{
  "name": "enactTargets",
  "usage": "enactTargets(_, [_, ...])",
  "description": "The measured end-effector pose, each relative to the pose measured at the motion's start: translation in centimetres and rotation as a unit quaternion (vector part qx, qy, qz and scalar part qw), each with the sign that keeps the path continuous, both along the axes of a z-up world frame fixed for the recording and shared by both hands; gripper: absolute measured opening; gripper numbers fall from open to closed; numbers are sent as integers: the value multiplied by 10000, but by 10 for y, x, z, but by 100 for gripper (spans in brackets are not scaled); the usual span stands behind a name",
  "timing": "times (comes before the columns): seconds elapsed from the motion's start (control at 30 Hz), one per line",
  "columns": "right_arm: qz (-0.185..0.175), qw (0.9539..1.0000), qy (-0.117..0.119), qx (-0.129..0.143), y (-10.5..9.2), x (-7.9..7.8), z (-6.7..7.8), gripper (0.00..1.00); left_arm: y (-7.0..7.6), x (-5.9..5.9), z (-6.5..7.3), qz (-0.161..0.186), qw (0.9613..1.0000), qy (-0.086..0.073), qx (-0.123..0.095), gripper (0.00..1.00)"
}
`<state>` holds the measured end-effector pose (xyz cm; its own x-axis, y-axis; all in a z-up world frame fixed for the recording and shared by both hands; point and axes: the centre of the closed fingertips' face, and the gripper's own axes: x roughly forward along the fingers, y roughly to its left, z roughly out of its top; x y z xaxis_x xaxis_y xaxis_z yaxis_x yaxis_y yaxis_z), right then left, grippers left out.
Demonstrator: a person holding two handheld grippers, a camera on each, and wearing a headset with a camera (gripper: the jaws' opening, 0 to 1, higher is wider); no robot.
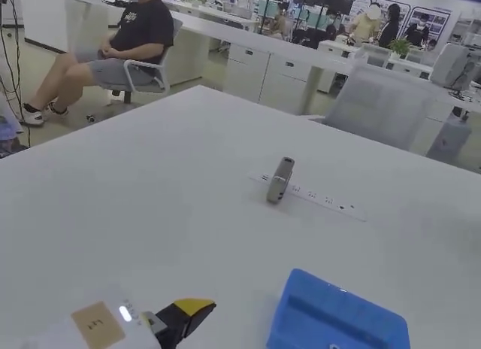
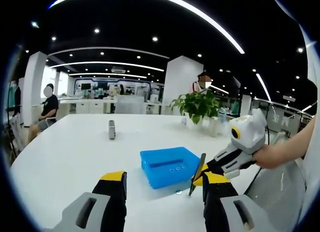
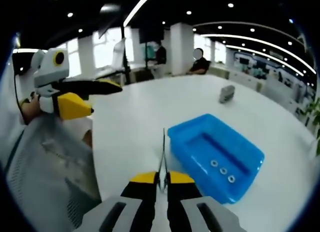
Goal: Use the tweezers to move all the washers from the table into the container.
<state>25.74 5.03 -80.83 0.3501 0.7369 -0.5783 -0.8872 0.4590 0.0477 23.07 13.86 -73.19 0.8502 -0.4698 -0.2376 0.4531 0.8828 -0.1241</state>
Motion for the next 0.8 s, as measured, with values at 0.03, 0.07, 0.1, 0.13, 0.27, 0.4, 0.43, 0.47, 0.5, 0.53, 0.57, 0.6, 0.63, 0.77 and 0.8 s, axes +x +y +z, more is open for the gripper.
enactTargets(0.03, [-80,9999,65,120,1,1,4,3,0,0,0,1,10000,5,-2,61])
enactTargets(0.07, [-131,9994,125,287,3,2,8,3,0,0,0,3,10000,7,-6,61])
enactTargets(0.1, [-181,9987,162,452,5,4,14,3,0,0,0,4,10000,9,-10,61])
enactTargets(0.13, [-216,9984,158,504,4,6,18,3,0,0,0,1,10000,9,-11,61])
enactTargets(0.27, [-190,9983,92,547,4,10,27,3,0,0,-1,-12,10000,24,7,61])
enactTargets(0.4, [-160,9977,68,652,5,14,37,3,0,0,-1,-4,10000,20,-6,61])
enactTargets(0.43, [-151,9977,54,660,5,15,39,3,0,0,-1,1,10000,19,-9,61])
enactTargets(0.47, [-156,9976,39,677,5,17,41,3,0,0,0,5,10000,15,-12,61])
enactTargets(0.5, [-162,9974,30,698,5,19,43,3,0,0,0,4,10000,14,-22,61])
enactTargets(0.53, [-168,9972,15,726,5,21,46,3,0,0,0,-9,10000,18,-49,61])
enactTargets(0.57, [-182,9970,5,747,5,23,48,3,-1,0,0,-22,10000,19,-70,61])
enactTargets(0.6, [-208,9966,-14,793,5,26,51,3,-1,0,0,-31,10000,16,-74,61])
enactTargets(0.63, [-222,9963,-28,829,5,29,53,3,-1,0,0,-34,10000,17,-65,61])
enactTargets(0.77, [-280,9952,-103,932,4,41,62,3,-2,-1,0,-58,10000,21,-51,61])
enactTargets(0.8, [-302,9951,-137,932,3,46,64,3,-2,-1,0,-65,10000,25,-51,61])
